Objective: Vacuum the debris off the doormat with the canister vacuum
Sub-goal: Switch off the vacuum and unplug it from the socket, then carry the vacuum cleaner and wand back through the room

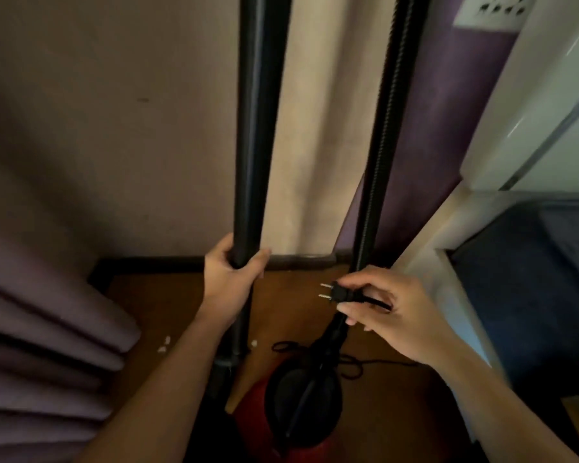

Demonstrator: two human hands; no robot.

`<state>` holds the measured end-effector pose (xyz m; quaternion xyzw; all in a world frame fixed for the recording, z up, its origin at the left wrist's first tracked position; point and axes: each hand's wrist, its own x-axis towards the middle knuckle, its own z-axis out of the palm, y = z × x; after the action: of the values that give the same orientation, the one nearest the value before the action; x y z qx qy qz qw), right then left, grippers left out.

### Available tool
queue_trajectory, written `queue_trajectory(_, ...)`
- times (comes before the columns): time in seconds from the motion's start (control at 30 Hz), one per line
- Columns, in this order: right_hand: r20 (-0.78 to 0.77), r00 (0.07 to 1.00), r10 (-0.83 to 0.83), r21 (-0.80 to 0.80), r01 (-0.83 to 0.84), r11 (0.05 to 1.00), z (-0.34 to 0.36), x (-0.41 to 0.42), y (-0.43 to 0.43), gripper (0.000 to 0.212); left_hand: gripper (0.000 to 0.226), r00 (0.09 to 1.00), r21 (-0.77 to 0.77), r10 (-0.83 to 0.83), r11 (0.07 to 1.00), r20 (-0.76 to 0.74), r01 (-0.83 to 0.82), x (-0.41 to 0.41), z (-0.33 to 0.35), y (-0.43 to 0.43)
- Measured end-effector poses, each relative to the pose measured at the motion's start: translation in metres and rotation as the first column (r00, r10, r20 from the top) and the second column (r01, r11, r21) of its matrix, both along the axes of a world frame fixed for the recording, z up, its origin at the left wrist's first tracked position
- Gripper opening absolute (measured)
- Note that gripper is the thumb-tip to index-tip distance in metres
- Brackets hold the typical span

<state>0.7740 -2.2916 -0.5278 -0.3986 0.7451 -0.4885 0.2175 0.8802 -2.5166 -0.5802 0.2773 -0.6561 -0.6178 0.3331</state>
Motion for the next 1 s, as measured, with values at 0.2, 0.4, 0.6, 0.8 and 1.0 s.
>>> queue_trajectory(0.2, -0.107, 0.909, 0.402, 0.498, -0.301, 0.813, -0.059, 0.007, -0.015, 0.023, 0.024, 0.996, -0.092, -0.004, 0.996, 0.084, 0.011, 0.006, -0.012, 0.012)
queue_trajectory(0.4, -0.063, 0.831, 0.553, 0.618, -0.403, 0.676, -0.098, 0.014, -0.014, 0.026, 0.024, 0.996, -0.066, 0.061, 0.996, 0.072, -0.056, 0.004, -0.006, 0.022)
queue_trajectory(0.6, -0.033, 0.755, 0.655, 0.629, -0.493, 0.600, -0.114, 0.030, -0.017, 0.028, 0.036, 0.996, -0.039, 0.084, 0.996, -0.020, -0.085, 0.010, -0.004, 0.025)
queue_trajectory(0.8, -0.143, 0.456, 0.878, 0.727, -0.554, 0.406, -0.122, 0.049, -0.035, 0.043, 0.029, 0.996, -0.045, 0.079, 0.996, -0.028, -0.080, 0.013, -0.006, 0.032)
queue_trajectory(1.0, -0.148, 0.251, 0.957, 0.830, -0.494, 0.258, -0.130, 0.060, -0.051, 0.065, 0.031, 0.990, -0.057, 0.117, 0.991, -0.075, -0.122, 0.015, -0.012, 0.032)
